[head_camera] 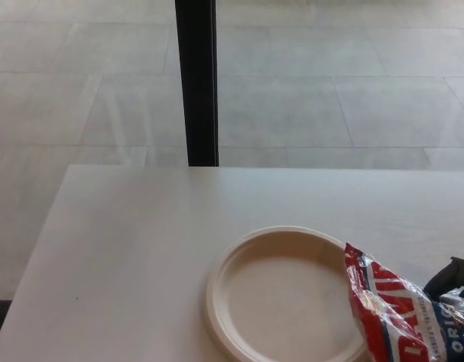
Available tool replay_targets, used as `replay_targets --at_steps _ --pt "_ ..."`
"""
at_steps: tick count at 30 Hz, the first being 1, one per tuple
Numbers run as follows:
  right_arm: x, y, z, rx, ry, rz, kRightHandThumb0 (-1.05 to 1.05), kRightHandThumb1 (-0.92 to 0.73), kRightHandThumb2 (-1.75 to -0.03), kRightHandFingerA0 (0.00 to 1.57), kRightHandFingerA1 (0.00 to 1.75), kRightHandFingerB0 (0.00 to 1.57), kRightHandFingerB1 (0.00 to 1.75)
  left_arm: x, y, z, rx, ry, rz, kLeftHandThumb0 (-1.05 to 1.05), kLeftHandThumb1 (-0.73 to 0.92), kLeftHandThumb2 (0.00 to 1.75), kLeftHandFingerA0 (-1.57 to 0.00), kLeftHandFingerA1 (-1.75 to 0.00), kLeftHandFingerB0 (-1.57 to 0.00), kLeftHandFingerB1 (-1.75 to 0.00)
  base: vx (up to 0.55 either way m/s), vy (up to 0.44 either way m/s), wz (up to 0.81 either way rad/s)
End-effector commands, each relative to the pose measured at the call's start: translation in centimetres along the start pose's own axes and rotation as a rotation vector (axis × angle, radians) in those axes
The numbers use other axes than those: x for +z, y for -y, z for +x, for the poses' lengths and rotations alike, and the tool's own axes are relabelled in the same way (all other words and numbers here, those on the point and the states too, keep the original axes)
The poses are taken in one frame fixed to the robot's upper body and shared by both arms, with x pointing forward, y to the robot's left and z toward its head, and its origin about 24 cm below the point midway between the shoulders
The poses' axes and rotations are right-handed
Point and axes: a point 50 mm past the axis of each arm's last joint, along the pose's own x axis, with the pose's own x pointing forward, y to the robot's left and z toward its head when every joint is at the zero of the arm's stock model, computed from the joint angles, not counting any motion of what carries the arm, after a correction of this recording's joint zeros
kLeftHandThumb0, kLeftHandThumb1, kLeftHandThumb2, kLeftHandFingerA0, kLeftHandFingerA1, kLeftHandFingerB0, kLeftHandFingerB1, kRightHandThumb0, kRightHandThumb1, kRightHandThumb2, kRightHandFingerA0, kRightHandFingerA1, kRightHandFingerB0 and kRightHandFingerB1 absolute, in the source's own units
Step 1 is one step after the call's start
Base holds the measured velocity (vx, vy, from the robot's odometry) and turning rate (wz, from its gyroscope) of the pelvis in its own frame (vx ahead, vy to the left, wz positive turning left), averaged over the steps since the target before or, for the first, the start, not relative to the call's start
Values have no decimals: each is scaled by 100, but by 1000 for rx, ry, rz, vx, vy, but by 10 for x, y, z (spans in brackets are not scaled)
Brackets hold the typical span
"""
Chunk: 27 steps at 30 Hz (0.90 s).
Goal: The robot uses its right hand to pick up a bag of sunflower seeds kept in the middle of the desk and tilts it over a plate kept next to it to pour out a few seeds and then puts the bag of seeds back on the desk
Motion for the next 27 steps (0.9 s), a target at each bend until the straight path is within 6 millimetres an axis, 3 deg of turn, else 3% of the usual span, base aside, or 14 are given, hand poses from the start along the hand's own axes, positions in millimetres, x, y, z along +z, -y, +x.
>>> replay_targets --at_steps 1,4,9,10,12,14,15,19,20,23,24,25,26,27 --pt "-23 -14 -11 84 -118 -151 7 1 -83 62 108 84 69 1 -5 -2 7 8 50 -71 78 84 -36 -75 -37 -66 0 0 0" --pt "-28 -13 -11 95 -146 -172 26 6 -89 68 98 95 66 2 -5 -1 2 14 5 -71 75 86 -38 -77 -36 -67 0 0 0" --pt "-39 -17 -15 113 -180 -213 12 4 -90 94 96 114 63 1 -5 -2 3 11 -4 -70 75 89 -41 -80 -37 -66 0 0 0" --pt "-41 -17 -15 117 -182 -207 1 3 -95 105 92 116 62 1 -5 -2 1 13 8 -70 76 88 -39 -77 -36 -66 0 0 0" --pt "-43 -17 -17 119 -161 -209 -11 1 -96 154 77 123 66 1 -5 -2 -5 14 15 -67 78 83 -35 -79 -35 -64 0 0 0" --pt "-44 -17 -18 104 -128 -171 -15 5 -103 157 91 135 68 1 -5 -2 -5 9 19 -70 78 85 -35 -75 -35 -65 0 0 0" --pt "-43 -18 -19 72 -97 -188 -27 12 -106 157 103 146 69 3 -6 -2 -1 12 58 -35 55 117 -23 -63 -22 -60 0 0 0" --pt "-37 -17 -19 -6 -44 -154 -48 15 -120 157 111 157 79 4 -8 -3 -6 10 57 -35 58 118 -20 -62 -20 -59 0 0 0" --pt "-36 -17 -19 -19 -32 -137 -43 24 -133 157 114 157 92 3 -8 -3 -6 7 45 -69 78 85 -30 -70 -34 -64 0 0 0" --pt "-33 -15 -18 -49 -11 -106 -43 25 -133 157 113 157 94 1 -9 -4 -12 7 15 -69 77 81 -28 -71 -31 -63 0 0 0" --pt "-30 -13 -16 -56 0 -105 -40 30 -138 157 115 157 91 2 -9 -4 -7 8 54 -71 78 82 -33 -72 -34 -63 0 0 0" --pt "-27 -11 -15 -64 15 -94 -41 35 -142 157 119 157 97 2 -10 -4 -5 6 64 -36 53 115 -25 -64 -22 -60 0 0 0" --pt "-27 -10 -15 -66 20 -89 -41 35 -142 157 119 157 97 2 -10 -4 -4 4 61 -36 53 115 -25 -64 -22 -60 0 0 0" --pt "-22 -7 -14 -91 54 -72 -39 47 -146 157 127 157 103 3 -10 -3 -5 -2 73 -66 78 78 -34 -71 -34 -62 0 0 0"
